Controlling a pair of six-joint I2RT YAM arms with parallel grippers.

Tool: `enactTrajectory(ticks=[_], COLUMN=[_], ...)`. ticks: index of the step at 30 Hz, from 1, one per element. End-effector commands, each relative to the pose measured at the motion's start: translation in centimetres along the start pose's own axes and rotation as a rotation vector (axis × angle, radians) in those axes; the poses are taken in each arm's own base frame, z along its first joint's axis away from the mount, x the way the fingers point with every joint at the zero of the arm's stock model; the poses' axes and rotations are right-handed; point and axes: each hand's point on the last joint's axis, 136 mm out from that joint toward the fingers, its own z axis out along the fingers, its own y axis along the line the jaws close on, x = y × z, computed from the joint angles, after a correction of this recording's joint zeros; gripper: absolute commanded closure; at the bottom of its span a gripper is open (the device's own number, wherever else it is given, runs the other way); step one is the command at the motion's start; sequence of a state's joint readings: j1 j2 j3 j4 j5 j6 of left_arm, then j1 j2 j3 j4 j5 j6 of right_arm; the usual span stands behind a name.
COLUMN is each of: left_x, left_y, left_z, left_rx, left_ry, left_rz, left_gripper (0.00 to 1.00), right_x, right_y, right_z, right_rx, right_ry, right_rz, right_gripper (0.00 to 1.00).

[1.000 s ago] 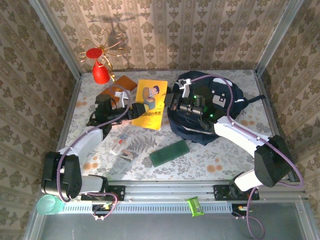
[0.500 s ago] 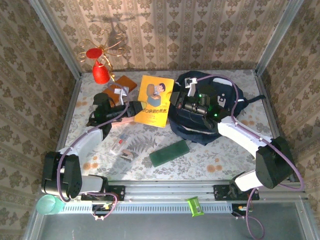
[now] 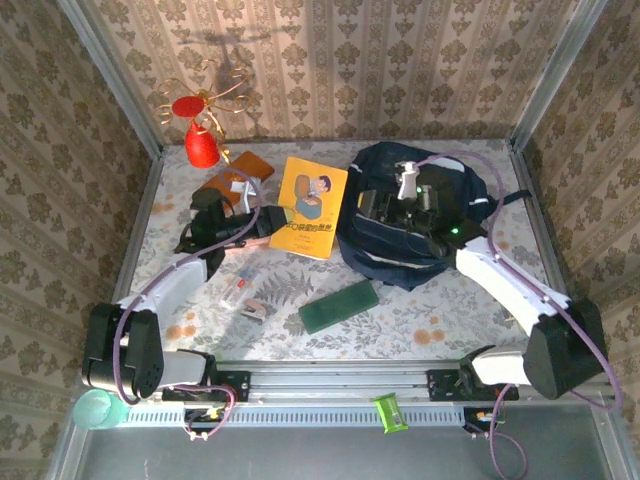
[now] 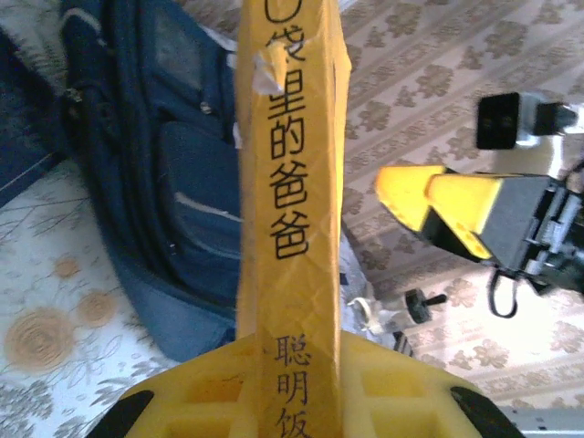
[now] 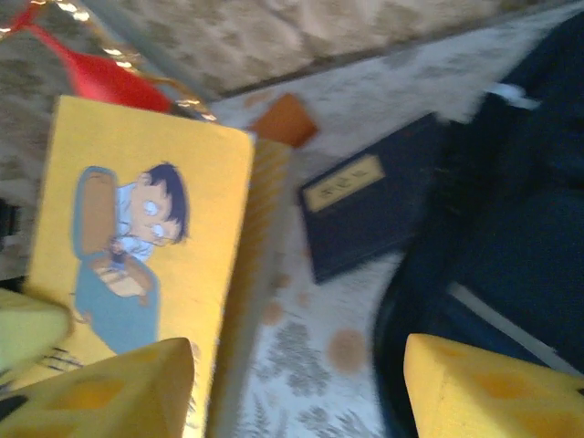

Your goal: Pack the student bag

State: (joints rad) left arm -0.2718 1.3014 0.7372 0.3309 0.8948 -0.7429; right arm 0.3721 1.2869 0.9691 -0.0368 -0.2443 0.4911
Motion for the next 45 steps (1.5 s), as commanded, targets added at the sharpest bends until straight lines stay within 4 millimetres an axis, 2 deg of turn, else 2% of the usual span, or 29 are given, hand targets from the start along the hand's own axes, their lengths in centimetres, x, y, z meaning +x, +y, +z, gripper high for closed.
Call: enactTrajectory(ticks=[1, 4, 7, 12, 16, 19, 23, 28, 32, 36, 43, 45], left_x=[-1.5, -1.8, -1.9, -1.4, -1.0, -0.8, -0.5, -0.2, 0.0, 0.1, 0.4, 0.5], left_y=[-1.3, -0.6, -0.2, -0.3, -0.4, -0.5, -0.5, -0.3, 0.2, 0.7, 1.4, 1.5], left_z=[-1.1, -1.3, -1.2, -0.7, -0.8, -1.0, -1.2, -1.5, -1.3, -1.0, -0.9, -0.8], left_rx=[-0.043, -0.121, -0.164, -0.163, -0.161, -0.168, -0.173, -0.189, -0.206, -0.215, -0.236, -0.239], left_ry=[-0.053, -0.06, -0.06, -0.04, -0.035, -0.036, -0.031, -0.039, -0.036, -0.021, -0.003, 0.001], left_rz=[0.097, 0.107, 0.124, 0.129, 0.132, 0.141, 0.144, 0.14, 0.134, 0.117, 0.112, 0.109], left_gripper=[1.0, 1.0, 1.0, 1.0, 1.0, 1.0, 1.0, 1.0, 1.0, 1.0, 1.0, 1.0], right_x=[2.0, 2.7, 3.6, 5.7, 7.6, 9.2, 10.4, 13.0, 13.5, 13.5, 12.5, 11.4], right_y=[-4.8, -7.0, -8.2, -7.5, -6.9, -7.3, -8.9, -10.5, -10.7, -11.0, -10.2, -9.7], right_z=[-3.2, -4.8, -5.2, -4.2, -4.0, -3.8, -2.9, -1.8, -0.4, 1.2, 1.8, 1.7], right_rx=[0.283, 0.41, 0.471, 0.431, 0.432, 0.42, 0.456, 0.466, 0.455, 0.461, 0.496, 0.542], right_ry=[0.087, 0.13, 0.187, 0.298, 0.392, 0.489, 0.589, 0.727, 0.729, 0.727, 0.702, 0.679], right_rz=[-0.203, -0.303, -0.36, -0.507, -0.7, -0.771, -0.817, -0.82, -0.8, -0.807, -0.892, -0.944], right_gripper=[0.27, 0.19, 0.13, 0.08, 0.08, 0.1, 0.17, 0.2, 0.29, 0.51, 0.76, 0.82])
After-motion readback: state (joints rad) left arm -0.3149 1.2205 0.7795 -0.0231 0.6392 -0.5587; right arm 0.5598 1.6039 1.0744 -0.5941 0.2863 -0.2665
